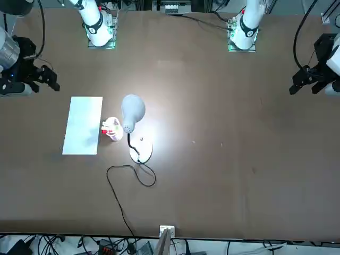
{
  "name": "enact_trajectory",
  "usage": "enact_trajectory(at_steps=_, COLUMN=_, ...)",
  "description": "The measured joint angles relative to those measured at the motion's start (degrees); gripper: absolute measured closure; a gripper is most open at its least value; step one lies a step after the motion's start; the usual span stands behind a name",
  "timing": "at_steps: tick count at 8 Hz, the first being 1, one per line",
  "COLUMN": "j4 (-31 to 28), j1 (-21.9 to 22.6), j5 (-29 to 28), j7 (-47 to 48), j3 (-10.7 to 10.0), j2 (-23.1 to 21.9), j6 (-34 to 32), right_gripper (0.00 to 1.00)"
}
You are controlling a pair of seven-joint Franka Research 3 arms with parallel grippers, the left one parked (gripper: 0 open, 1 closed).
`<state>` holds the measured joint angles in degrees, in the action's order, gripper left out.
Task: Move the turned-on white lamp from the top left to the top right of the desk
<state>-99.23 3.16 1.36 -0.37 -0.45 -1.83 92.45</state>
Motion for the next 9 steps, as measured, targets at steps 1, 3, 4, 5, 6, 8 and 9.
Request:
enact_trajectory(at_steps=1, j4=0.00, j1=0.47, j5=-0.84, j7=0.00, j3=0.17, j2=1.11, j6=-1.88, right_gripper=0.00)
enact_trajectory(at_steps=3, j4=0.07, j1=4.49, j5=-5.51, j7=2.73, j3=0.50, j2=2.47, j6=-2.08, right_gripper=0.00)
enact_trajectory(at_steps=4, j4=0.42, j1=7.27, j5=-8.06, j7=5.82, j3=0.71, j2=2.25, j6=-0.30, right_gripper=0.00)
enact_trajectory(at_steps=5, j4=0.90, j1=10.89, j5=-8.77, j7=9.67, j3=0.88, j2=1.91, j6=3.49, right_gripper=0.00)
enact_trajectory(at_steps=6, j4=1.18, j1=14.75, j5=-8.74, j7=14.65, j3=1.03, j2=1.73, j6=7.89, right_gripper=0.00)
enact_trajectory(at_steps=8, j4=1.10, j1=21.28, j5=-6.33, j7=23.43, j3=1.14, j2=2.10, j6=14.96, right_gripper=0.00)
enact_trajectory(at_steps=9, j4=0.95, j1=24.04, j5=-2.80, j7=27.80, j3=1.13, j2=2.92, j6=17.81, right_gripper=0.00)
